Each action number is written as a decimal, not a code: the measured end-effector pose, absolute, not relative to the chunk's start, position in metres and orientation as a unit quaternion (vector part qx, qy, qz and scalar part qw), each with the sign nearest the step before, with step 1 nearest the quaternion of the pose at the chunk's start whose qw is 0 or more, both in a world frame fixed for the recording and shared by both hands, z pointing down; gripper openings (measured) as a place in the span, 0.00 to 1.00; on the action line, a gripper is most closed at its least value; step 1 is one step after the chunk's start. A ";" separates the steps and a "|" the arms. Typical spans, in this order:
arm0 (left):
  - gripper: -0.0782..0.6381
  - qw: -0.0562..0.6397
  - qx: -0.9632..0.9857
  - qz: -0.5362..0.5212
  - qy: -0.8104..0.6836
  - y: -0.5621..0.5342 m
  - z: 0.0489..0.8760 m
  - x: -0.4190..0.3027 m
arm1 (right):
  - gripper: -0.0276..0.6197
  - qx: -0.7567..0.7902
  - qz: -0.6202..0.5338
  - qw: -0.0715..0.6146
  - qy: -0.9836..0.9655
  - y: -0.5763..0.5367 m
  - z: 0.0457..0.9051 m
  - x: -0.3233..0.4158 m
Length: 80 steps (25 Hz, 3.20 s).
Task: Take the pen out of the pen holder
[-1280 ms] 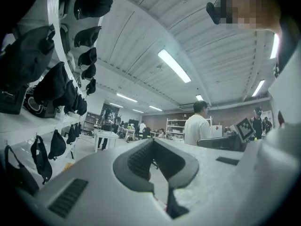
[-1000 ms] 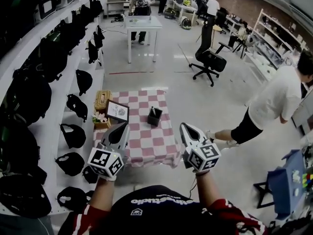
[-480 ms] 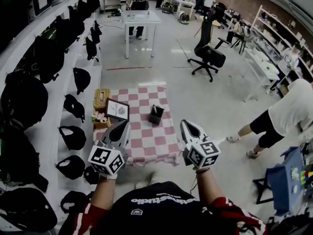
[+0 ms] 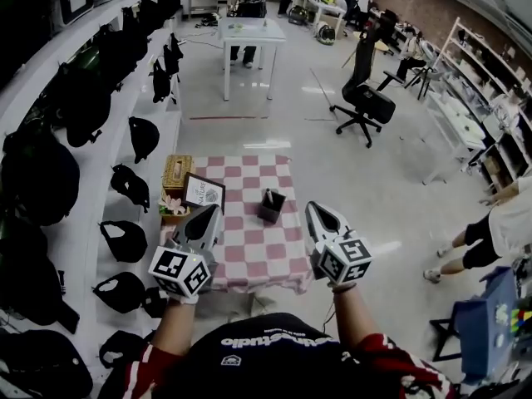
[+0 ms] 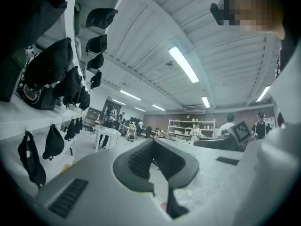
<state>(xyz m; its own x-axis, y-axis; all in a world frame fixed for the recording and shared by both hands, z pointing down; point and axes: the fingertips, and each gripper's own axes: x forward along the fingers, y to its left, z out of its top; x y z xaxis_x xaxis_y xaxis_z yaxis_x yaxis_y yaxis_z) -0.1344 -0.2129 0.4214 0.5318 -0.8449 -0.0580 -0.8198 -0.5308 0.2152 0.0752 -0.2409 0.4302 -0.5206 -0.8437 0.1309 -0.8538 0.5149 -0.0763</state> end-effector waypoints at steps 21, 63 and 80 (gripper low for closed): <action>0.12 0.067 0.877 -0.062 -0.472 -0.273 0.420 -0.102 | 0.19 0.424 0.066 0.089 -0.899 -0.314 0.468 0.064; 0.12 0.114 0.801 0.010 -0.588 -0.339 0.487 -0.099 | 0.20 0.252 0.145 0.352 -0.890 -0.455 0.773 0.034; 0.12 0.118 0.788 0.018 -0.603 -0.332 0.494 -0.113 | 0.16 0.240 0.096 0.390 -0.884 -0.465 0.790 0.023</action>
